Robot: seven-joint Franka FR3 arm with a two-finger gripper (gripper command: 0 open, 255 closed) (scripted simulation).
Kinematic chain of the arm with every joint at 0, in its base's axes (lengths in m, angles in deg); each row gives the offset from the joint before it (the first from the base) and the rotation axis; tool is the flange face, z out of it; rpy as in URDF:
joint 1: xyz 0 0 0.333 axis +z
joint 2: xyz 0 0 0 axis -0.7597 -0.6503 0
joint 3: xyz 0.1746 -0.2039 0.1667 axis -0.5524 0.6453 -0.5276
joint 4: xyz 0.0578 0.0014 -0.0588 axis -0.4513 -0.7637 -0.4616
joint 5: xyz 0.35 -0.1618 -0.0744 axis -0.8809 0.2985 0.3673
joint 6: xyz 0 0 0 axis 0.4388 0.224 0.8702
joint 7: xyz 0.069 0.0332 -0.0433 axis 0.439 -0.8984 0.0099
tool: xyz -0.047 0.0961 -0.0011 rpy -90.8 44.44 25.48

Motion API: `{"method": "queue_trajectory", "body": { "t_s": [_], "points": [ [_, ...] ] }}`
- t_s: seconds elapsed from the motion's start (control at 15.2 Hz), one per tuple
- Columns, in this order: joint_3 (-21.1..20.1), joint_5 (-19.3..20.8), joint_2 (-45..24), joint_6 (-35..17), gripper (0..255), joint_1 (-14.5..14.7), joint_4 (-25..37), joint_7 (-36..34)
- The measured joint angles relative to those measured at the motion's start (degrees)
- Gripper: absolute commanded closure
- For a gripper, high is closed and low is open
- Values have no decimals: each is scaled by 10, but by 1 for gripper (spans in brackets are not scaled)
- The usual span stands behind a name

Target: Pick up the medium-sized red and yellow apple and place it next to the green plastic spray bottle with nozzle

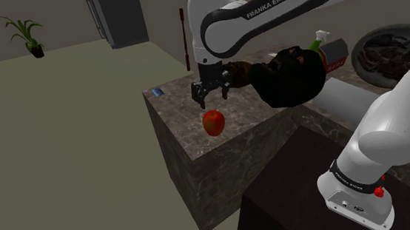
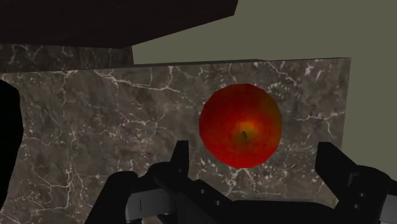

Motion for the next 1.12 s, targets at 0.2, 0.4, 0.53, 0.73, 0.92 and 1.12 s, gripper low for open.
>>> {"method": "queue_trajectory", "body": {
  "t_s": [0.2, 0.4, 0.53, 0.73, 0.92, 1.12],
  "points": [
    [-4, 3, -11, -23, 0, 1, -14, -9],
    [-5, 7, -22, -47, 0, 1, -28, -11],
    [-6, 8, -26, -55, 0, 1, -33, -13],
    [-6, 9, -28, -58, 0, 1, -34, -13],
    [-6, 9, -28, -59, 255, 1, -34, -13],
    [-6, 9, -28, -59, 255, 1, -34, -13]
  ]
}}
